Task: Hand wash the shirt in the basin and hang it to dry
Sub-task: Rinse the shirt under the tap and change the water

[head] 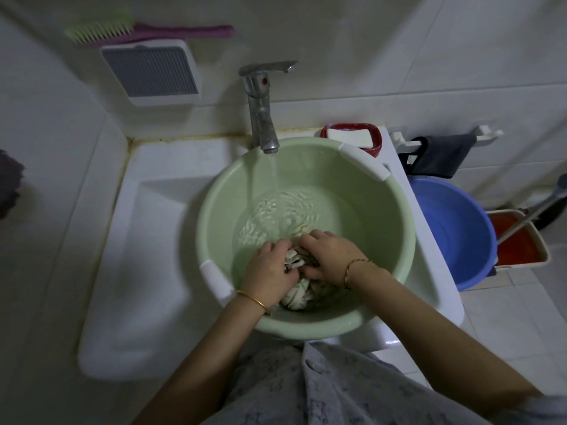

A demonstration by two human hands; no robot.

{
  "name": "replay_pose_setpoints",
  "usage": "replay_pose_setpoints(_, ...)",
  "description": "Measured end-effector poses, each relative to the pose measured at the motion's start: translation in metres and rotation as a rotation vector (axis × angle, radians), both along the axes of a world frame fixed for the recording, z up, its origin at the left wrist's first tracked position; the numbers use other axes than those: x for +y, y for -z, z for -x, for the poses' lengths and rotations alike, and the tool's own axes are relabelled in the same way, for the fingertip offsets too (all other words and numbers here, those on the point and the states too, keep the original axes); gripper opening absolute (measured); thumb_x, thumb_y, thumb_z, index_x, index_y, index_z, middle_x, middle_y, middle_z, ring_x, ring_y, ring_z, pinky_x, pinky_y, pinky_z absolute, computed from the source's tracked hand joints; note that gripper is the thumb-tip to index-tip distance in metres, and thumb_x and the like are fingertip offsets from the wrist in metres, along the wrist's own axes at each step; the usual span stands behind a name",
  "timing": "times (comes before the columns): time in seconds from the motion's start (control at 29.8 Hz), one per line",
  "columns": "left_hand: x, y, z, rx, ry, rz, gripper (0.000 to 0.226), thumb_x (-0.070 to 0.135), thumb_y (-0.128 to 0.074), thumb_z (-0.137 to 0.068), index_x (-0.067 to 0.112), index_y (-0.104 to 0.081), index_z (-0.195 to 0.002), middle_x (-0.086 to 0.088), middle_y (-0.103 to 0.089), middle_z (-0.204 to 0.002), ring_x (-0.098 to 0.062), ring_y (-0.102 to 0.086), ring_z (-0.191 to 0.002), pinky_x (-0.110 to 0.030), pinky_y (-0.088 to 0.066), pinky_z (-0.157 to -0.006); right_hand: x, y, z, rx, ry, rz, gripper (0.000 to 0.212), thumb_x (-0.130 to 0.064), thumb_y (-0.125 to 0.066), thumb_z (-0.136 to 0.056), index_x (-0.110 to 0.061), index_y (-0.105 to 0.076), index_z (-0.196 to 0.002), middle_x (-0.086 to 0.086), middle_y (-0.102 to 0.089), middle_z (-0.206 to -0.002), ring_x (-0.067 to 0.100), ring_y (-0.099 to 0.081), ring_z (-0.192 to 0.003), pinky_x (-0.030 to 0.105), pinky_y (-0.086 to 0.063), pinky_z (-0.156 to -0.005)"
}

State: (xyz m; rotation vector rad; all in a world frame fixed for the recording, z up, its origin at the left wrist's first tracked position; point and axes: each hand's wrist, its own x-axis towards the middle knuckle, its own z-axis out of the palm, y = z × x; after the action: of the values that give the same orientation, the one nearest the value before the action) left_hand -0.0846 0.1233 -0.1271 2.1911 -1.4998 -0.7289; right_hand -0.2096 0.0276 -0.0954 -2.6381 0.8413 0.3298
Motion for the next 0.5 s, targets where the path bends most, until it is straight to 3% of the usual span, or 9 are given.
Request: replay_pose_setpoints(0.5, -0.0004, -0.0028, 0.0005, -0.008, 0.007, -0.016, 0.047, 0.023, -0.065, -0.079, 0.013, -0.052, -0.122, -0.015, -0.054, -0.114, -0.034, -0.051, -0.108, -0.038, -0.042, -0.089, -0.0002, 0.0002, -0.0001, -0.014, 0.023, -0.035, 0.046, -0.042, -0.062, -0.083, -0.015, -0.047, -0.117, 0.008, -0.051, -0.112, 0.028, -0.051, -0.105, 0.032, -0.041, -0.08)
